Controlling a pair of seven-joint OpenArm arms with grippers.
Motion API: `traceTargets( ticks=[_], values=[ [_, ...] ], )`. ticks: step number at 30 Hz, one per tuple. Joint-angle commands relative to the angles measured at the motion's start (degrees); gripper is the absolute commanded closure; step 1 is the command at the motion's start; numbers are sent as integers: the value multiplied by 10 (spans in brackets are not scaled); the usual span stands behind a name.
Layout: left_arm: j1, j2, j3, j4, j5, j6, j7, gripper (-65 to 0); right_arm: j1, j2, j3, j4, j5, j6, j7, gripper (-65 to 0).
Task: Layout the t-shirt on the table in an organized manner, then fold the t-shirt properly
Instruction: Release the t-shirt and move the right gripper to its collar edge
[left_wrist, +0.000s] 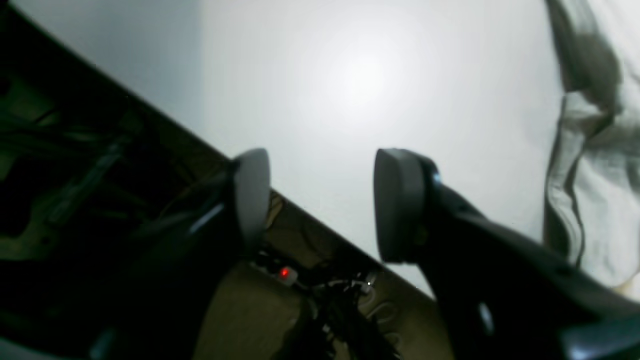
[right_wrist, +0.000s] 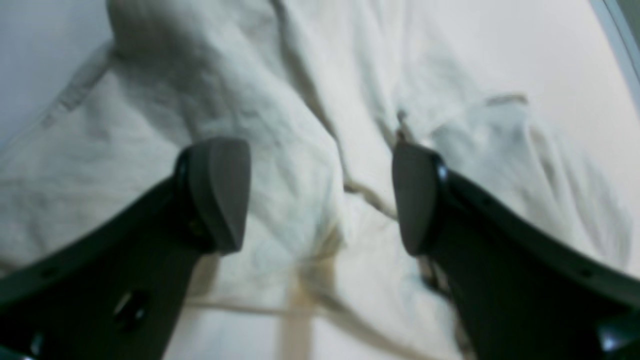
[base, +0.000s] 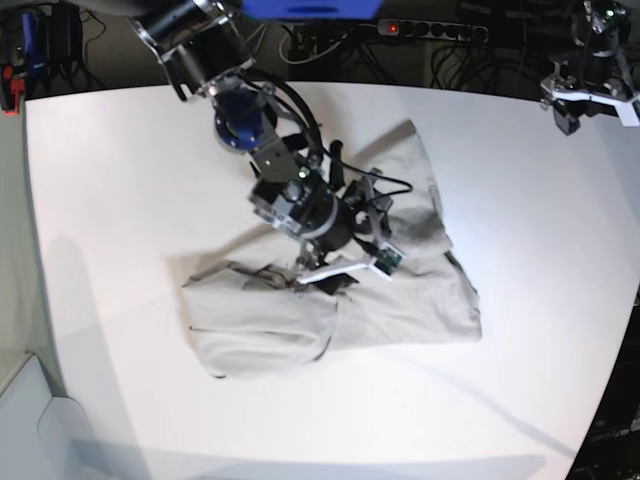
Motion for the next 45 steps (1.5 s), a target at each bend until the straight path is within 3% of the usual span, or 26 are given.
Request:
traceTargets(
  ticks=[1,6,17,20,26,32,38,45],
  values=[
    [7,1,-5,11,-5,0,-12,-325,15,-15,-1,6,3,17,14,-445],
    [10,4,-5,12,-5,0,-12,-325,35,-40,-1,-49,3,47,14,-445],
    [15,4,-6,12,-5,0,-12,-325,79,-48,2,-165,3,46,74,-431],
    [13,4,-6,12,-5,0,-12,-325,79,-48,1,-162,3,46,74,-336],
    [7,4,-6,12,-5,0,-12,-325,79,-48,2,-159,3,44,72,0],
    [0,4,-6,7,-5,0,-12,-325,65,-48,2,-71,2,44,65,0],
    [-6,4,-6,8,-5,0,-12,-325,34,-33,35,113,2,46,-18,0],
    [-28,4,-5,12,-5,0,-12,-325,-83,48,90,287,2,46,-41,0]
  ],
)
